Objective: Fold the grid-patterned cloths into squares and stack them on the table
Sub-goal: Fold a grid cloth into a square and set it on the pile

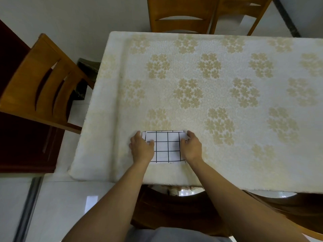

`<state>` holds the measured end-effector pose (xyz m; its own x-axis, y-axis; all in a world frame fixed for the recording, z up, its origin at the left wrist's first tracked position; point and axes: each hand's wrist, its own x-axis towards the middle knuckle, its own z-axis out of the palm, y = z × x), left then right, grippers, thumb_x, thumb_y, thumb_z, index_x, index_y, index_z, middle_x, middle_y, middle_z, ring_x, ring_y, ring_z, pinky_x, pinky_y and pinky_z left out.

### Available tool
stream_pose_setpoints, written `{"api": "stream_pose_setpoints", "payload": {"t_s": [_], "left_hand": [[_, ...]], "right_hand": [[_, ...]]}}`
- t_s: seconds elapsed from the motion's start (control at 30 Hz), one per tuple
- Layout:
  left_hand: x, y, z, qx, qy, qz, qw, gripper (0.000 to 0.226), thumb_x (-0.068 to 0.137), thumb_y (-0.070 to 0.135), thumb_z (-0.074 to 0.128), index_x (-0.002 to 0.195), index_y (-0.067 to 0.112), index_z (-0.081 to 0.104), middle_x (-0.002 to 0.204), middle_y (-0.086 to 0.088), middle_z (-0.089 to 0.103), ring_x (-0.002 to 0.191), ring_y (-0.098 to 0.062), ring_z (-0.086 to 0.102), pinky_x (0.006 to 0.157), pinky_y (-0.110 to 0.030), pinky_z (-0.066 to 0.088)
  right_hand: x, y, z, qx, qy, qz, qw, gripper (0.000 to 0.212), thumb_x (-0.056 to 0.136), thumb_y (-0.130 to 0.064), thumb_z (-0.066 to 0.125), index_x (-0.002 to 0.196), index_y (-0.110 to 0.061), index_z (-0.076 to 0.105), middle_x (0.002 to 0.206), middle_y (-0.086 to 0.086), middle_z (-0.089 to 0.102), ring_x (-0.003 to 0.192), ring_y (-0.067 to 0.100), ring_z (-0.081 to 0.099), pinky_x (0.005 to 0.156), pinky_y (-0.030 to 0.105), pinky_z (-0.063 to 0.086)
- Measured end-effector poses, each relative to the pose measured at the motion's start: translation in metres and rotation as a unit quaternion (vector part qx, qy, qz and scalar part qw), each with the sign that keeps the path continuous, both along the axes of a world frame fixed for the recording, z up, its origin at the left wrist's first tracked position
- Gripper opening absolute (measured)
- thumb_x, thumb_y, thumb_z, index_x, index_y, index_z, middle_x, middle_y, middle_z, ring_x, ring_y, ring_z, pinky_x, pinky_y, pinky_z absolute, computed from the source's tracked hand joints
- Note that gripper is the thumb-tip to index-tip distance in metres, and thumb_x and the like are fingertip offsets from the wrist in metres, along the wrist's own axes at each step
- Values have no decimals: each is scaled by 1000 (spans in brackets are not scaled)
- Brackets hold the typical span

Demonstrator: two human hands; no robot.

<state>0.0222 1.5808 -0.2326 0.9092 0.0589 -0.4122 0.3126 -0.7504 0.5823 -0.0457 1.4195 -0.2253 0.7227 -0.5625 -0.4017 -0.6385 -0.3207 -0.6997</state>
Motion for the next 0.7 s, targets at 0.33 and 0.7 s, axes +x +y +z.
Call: {"api": "stream_pose_setpoints", "payload": {"t_s": [0.33,0.7], "left_hand": [[-42,-1,-14,154,-105,-414,891,104,80,47,77,158,23,13,167,-2,4,154,-28,-5,125,-45,0],[-34,0,-23,117,-145,-412,892,77,86,37,74,151,22,36,158,0,32,150,-23,20,124,-44,15]], "right_hand": [[70,-9,-6,-159,69,377,910,39,98,-13,50,135,-4,53,135,18,53,124,36,47,104,41,41],[77,-2,-14,-191,96,426,879,29,97,-19,49,117,-6,65,121,18,58,112,34,52,100,38,41]]}}
